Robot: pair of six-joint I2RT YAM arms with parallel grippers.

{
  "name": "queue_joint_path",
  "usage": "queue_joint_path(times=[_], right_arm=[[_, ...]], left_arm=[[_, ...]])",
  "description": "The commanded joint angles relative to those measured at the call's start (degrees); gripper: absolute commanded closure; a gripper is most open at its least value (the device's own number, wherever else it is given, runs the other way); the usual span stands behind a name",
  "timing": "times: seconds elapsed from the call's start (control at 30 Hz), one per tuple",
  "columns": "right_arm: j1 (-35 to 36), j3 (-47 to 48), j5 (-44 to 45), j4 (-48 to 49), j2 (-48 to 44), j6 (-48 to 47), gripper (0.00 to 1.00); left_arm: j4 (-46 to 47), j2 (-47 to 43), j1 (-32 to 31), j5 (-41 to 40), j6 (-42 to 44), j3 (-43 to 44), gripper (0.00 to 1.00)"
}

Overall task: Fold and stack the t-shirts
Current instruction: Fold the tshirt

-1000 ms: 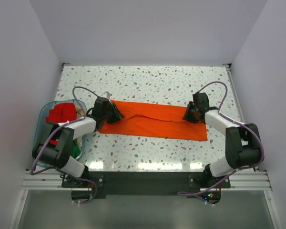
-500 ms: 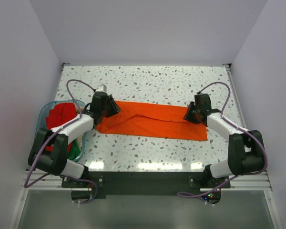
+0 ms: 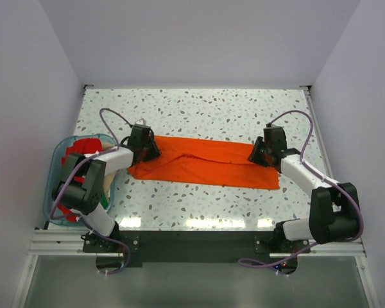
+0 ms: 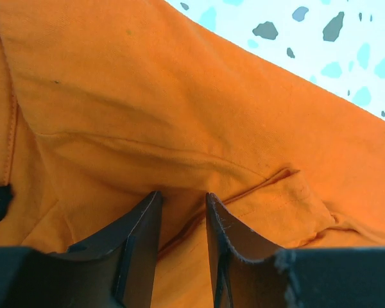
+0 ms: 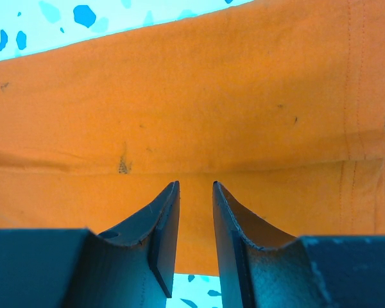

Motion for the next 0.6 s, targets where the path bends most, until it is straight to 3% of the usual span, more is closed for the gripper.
queue_joint_path(times=[0.0,0.2,0.57], right_arm=[[-0.1,-0.6,-0.2,0.2,-1.7,-0.9,0.69],[0.0,-0.6,-0.2,0.1,-2.1,-0.8,0.69],[0.0,-0.7,-1.8,0.5,-2.5,-0.4,0.68]], left_arm=[[4.8,-2.0,0.2,3.2,0.6,-2.6,0.61],[7.3,-4.4,0.2,10.5,1.6,-4.2,0.61],[5.7,-8.4,0.2,13.4,4.1,-5.2,0.61]])
